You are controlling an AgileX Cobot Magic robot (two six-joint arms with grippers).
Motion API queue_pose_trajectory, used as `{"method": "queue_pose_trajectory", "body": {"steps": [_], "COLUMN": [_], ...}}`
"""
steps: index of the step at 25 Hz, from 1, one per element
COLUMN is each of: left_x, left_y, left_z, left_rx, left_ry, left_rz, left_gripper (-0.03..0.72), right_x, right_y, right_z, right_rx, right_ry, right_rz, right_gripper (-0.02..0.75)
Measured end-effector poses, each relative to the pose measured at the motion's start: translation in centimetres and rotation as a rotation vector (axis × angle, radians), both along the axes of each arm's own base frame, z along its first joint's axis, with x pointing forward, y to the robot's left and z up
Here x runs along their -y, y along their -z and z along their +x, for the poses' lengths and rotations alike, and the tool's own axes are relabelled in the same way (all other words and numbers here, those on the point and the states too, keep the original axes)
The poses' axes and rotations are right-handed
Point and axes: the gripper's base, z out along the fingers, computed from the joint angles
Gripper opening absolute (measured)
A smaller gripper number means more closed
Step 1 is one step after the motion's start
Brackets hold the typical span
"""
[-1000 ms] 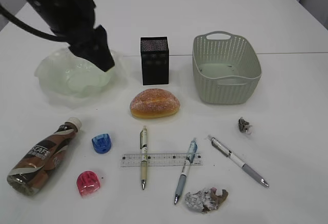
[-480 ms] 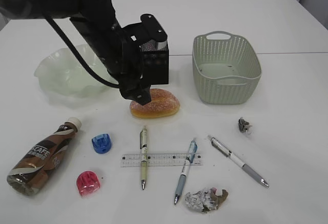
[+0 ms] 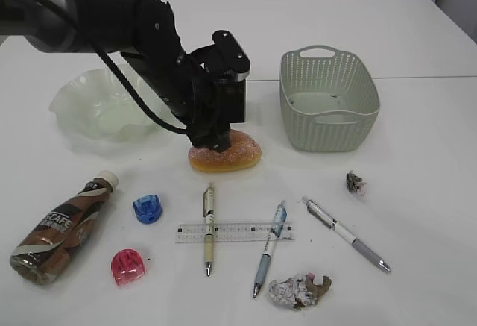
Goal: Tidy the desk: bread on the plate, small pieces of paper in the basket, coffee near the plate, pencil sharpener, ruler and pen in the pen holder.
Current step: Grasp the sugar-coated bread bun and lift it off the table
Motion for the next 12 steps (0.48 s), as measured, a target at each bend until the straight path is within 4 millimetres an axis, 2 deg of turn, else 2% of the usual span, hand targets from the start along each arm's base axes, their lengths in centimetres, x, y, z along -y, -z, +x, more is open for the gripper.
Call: {"method": "queue_pose_trajectory", "body": {"steps": [4,12], "left_x": [0.1,1.1], "left_y": [0.9,0.9], "left_z": [0.2,0.6], "left_rx": [-0.005,0.056], "left_ry": [-0.003,-0.025], "left_rz": [0.0,-0.076], "left_gripper": [0.578,0.578], "right_x": [0.0,0.0], "right_y": [0.0,0.3], "right_z": [0.0,0.2], "right_rx": [0.0,-0.012], "right_ry": [0.0,0.0], "right_rz": [0.0,-0.001], "right_gripper": [0.478,0.478]}}
